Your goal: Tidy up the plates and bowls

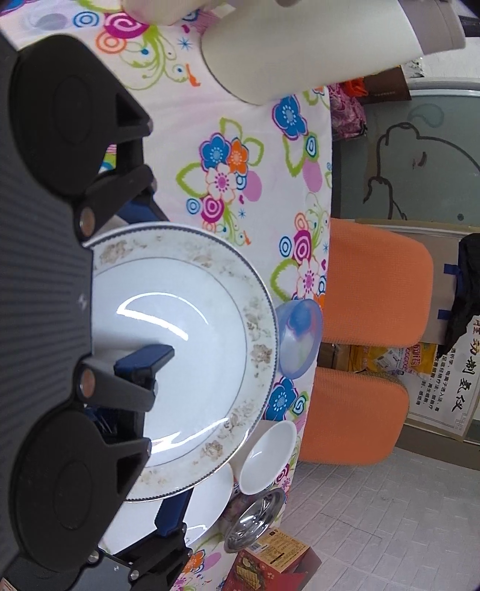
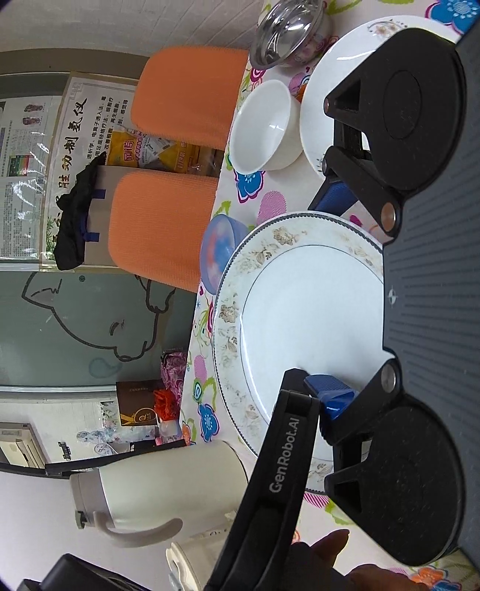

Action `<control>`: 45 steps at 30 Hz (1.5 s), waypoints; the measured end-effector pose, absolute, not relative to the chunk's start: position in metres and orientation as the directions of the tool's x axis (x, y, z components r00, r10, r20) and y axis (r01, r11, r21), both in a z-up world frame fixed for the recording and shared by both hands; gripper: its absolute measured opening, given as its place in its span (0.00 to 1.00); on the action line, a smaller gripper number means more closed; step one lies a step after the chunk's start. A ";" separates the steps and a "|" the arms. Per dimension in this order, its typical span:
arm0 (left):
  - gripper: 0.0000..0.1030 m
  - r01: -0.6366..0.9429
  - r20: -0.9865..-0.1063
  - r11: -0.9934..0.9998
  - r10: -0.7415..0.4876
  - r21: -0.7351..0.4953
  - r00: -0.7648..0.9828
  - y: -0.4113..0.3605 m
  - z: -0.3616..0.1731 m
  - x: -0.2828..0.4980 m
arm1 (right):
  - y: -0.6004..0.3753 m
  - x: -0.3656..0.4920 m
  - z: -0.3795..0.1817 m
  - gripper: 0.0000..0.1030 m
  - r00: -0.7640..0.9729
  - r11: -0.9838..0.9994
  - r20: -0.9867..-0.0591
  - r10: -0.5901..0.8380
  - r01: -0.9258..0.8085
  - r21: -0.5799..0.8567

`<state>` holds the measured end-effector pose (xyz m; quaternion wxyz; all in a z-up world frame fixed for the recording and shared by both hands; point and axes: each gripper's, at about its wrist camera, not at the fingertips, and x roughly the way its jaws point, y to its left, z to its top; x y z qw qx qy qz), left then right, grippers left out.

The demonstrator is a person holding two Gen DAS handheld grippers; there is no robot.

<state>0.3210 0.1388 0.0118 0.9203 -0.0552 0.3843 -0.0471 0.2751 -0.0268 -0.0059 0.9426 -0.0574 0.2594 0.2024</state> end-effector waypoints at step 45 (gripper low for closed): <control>0.70 0.062 -0.678 0.993 -0.117 -0.105 0.725 0.115 -0.002 0.200 | -0.120 0.152 -0.031 0.75 0.830 0.956 -0.478 0.287 -0.220 0.193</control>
